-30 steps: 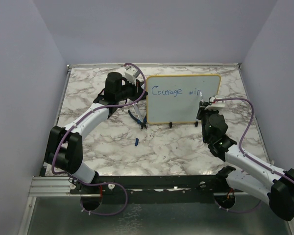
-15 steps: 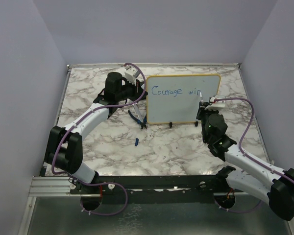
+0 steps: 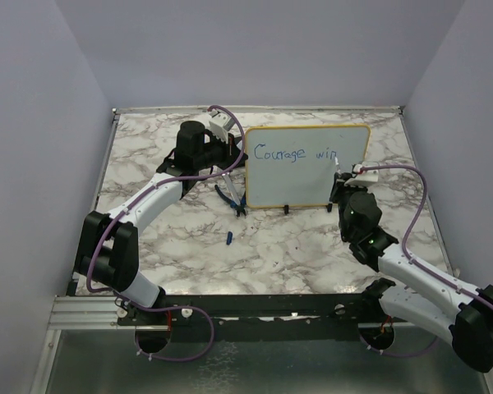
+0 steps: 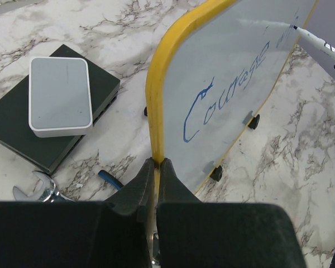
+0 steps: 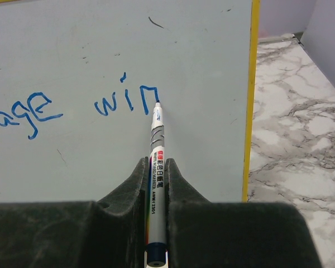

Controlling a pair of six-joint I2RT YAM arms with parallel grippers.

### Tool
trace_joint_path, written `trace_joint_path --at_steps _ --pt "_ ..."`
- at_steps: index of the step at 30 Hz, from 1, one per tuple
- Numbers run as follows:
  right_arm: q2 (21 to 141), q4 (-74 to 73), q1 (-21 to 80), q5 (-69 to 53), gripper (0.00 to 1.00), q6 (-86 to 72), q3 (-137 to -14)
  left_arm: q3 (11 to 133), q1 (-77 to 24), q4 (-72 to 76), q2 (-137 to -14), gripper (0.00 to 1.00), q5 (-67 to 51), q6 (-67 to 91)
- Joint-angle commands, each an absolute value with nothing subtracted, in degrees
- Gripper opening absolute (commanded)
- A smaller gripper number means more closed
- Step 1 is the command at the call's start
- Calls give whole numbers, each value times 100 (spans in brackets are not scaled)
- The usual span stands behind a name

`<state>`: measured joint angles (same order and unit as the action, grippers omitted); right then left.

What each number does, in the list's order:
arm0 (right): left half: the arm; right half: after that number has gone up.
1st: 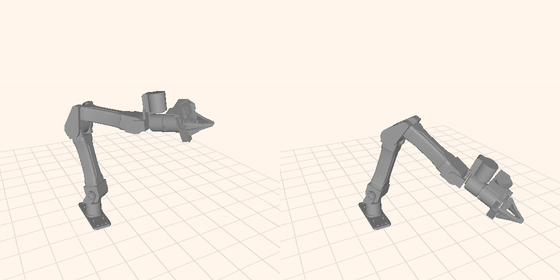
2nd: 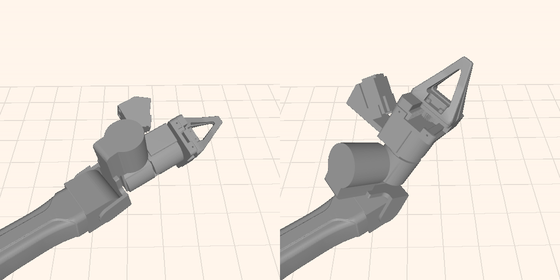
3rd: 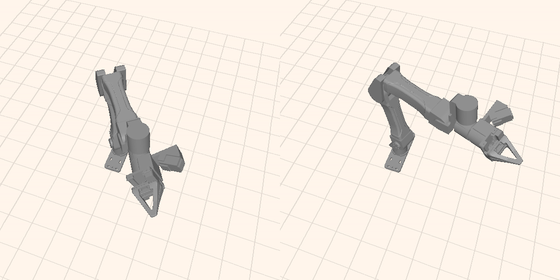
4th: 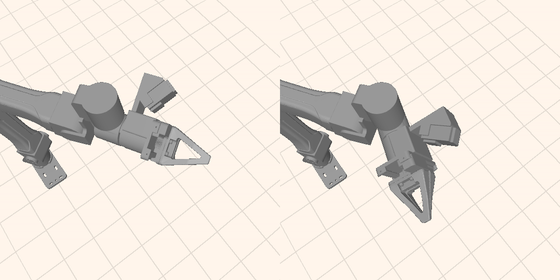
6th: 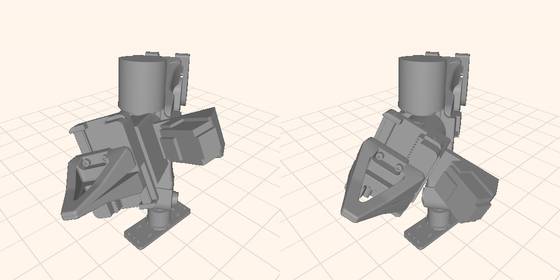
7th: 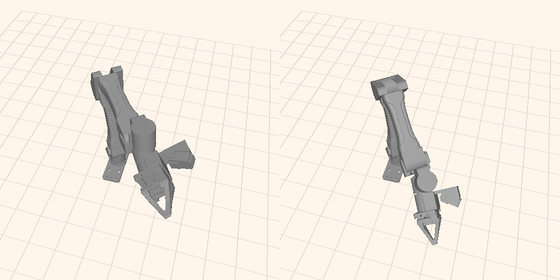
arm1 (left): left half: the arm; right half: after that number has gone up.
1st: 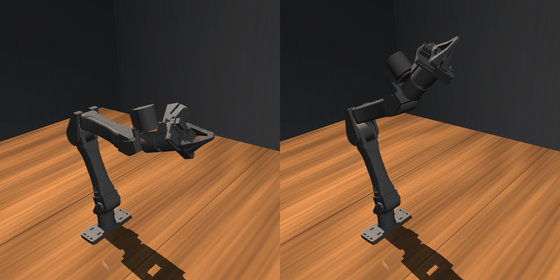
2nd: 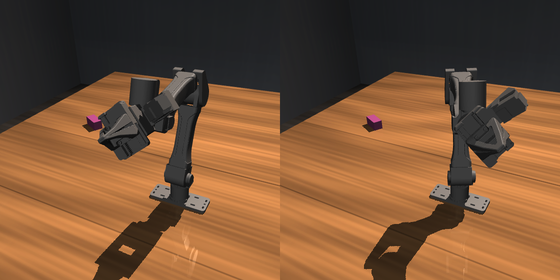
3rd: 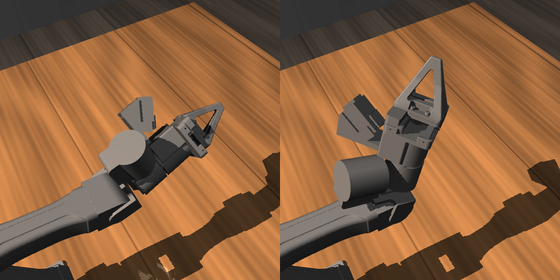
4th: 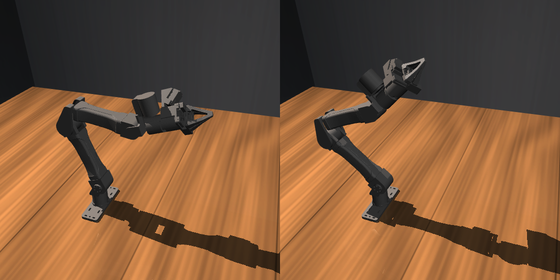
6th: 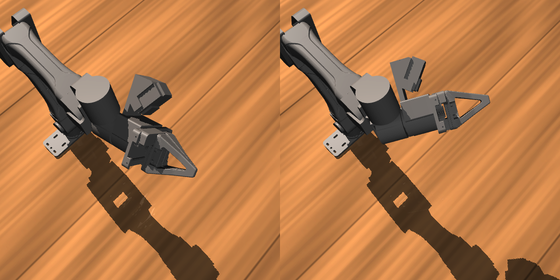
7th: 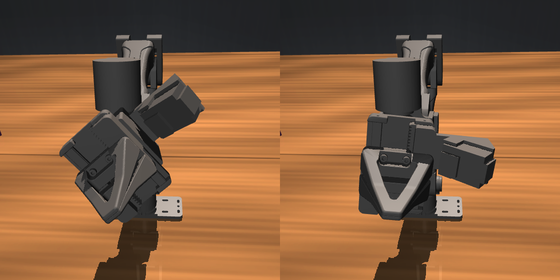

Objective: Write a sentence on the whiteboard

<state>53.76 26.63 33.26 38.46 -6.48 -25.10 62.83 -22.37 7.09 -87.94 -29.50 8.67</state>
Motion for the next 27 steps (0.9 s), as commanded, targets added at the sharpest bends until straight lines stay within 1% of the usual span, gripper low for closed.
trace_joint_path --at_steps 1,8,17,24,27 --pt "5192 2435 3278 3778 1 -647 -2444 6231 -2269 628 -8607 0 -2946 715" --pt "4826 2262 3280 3323 1 -544 -2531 6247 -2271 551 -8597 0 -2910 658" --pt "4429 2251 3243 3479 1 -720 -2330 6258 -2259 501 -8609 0 -2922 631" --pt "4577 2417 2664 2868 1 -882 -2283 6258 -2262 492 -8604 0 -2927 625" --pt "4552 2565 2583 2719 1 -860 -2205 6249 -2251 484 -8579 0 -2901 609"
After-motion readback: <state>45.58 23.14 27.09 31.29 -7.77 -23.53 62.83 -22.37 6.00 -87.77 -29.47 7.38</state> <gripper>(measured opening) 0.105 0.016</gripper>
